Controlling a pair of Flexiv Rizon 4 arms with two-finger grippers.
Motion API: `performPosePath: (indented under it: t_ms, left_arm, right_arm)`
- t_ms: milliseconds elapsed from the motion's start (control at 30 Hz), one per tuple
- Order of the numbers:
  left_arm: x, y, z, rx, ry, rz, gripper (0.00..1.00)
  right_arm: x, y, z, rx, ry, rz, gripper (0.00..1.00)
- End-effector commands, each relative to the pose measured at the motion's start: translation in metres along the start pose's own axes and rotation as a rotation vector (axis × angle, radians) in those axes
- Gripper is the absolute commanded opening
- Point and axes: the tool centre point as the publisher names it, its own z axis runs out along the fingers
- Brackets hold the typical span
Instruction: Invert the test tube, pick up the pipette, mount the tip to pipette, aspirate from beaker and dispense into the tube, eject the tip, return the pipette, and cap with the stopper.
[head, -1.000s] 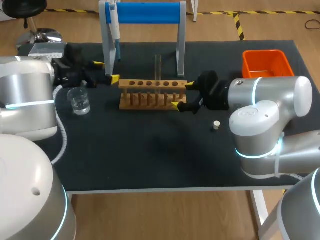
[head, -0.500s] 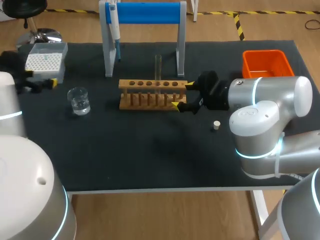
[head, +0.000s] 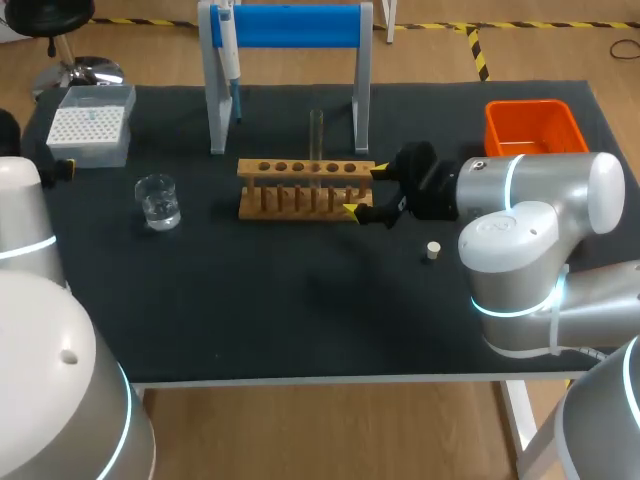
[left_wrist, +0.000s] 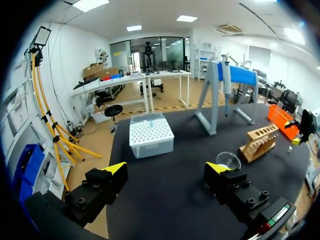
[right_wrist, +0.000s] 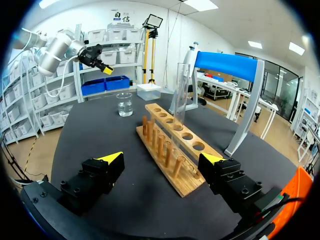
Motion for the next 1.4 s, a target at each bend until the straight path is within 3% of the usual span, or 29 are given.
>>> performPosePath:
  t_ms: [33, 300, 1400]
  left_arm:
    - [0.001, -0.001, 0.018, 0.007, -0.101, -0.003, 1.0]
    - [-0.007, -0.001, 0.04, -0.001, -0.104, -0.022, 1.0]
    - [-0.03, -0.036, 0.133, -0.047, -0.092, -0.054, 1.0]
  right_arm:
    - [0.0, -0.001, -0.001, -0.003, 0.002, 0.0, 1.0]
    - [0.0, -0.001, -0.001, -0.003, 0.002, 0.0, 1.0]
    - [0.0, -0.001, -0.001, -0.003, 0.002, 0.0, 1.0]
